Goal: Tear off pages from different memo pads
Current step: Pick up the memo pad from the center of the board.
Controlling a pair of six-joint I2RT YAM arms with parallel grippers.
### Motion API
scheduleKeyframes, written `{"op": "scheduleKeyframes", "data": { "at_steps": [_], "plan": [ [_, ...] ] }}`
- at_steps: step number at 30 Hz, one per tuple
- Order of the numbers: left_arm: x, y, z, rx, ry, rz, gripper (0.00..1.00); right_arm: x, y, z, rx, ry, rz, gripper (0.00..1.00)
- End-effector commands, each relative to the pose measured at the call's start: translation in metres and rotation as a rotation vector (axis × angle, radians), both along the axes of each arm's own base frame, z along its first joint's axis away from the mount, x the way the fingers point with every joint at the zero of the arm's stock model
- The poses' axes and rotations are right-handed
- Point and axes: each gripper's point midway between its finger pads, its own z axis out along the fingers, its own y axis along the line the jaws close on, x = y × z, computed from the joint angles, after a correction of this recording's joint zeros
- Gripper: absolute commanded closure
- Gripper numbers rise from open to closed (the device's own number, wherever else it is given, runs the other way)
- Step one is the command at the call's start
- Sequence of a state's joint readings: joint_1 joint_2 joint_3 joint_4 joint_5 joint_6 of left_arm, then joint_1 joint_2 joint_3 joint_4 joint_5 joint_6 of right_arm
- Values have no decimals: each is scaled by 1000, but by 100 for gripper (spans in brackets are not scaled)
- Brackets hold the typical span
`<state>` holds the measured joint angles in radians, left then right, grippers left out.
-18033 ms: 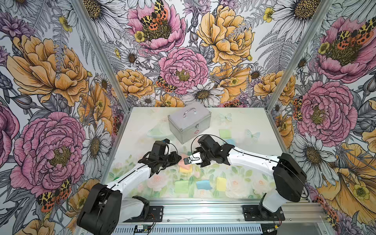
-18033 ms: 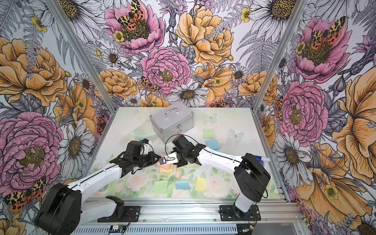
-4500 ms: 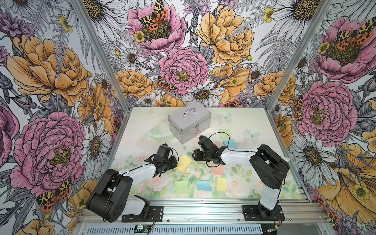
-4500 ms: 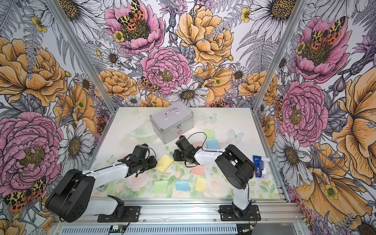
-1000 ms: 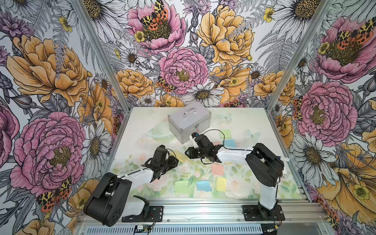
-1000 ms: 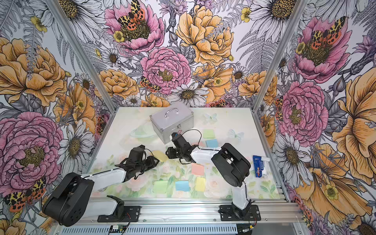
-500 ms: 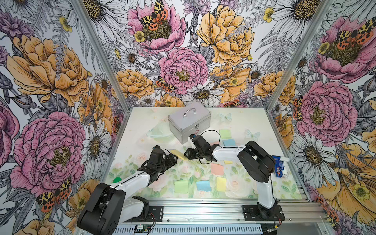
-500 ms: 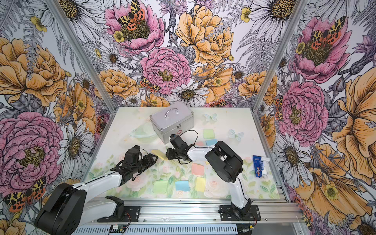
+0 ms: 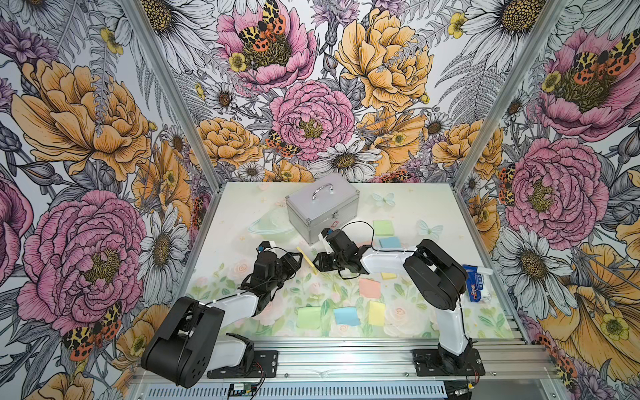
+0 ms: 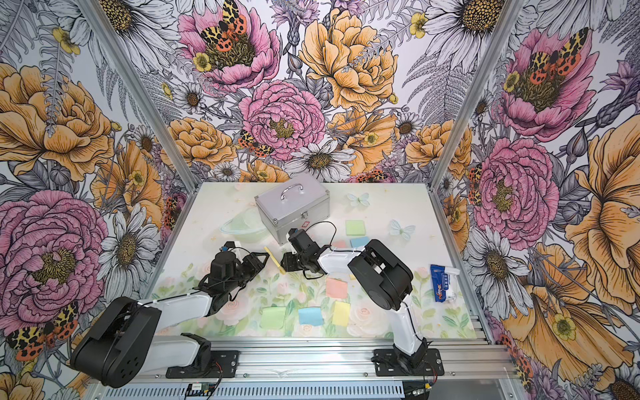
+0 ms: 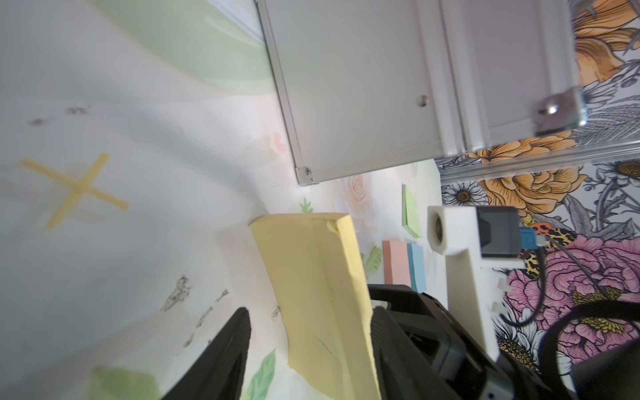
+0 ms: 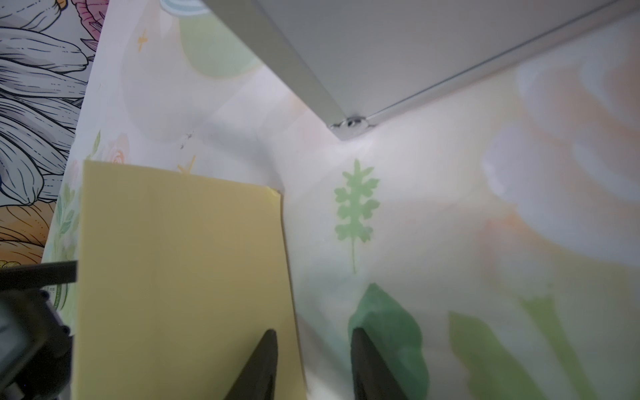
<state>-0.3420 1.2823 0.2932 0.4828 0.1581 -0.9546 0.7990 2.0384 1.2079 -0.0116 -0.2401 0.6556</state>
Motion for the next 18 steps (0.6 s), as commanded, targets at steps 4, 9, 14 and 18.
{"op": "scheduleKeyframes", "data": {
  "at_steps": [4, 9, 14, 18],
  "plan": [
    [8, -3, 12, -39, -66, 38, 35, -5, 1, -16, -25, 43, 27, 61],
    [10, -20, -5, -38, -8, -2, 32, -6, 3, -15, -18, 46, 35, 61],
    [12, -38, -22, -80, 42, -43, 54, -7, 3, -13, -18, 48, 45, 62],
    [14, -43, -26, -95, 50, -56, 91, -7, 0, -13, -36, 41, 43, 62]
  ]
}}
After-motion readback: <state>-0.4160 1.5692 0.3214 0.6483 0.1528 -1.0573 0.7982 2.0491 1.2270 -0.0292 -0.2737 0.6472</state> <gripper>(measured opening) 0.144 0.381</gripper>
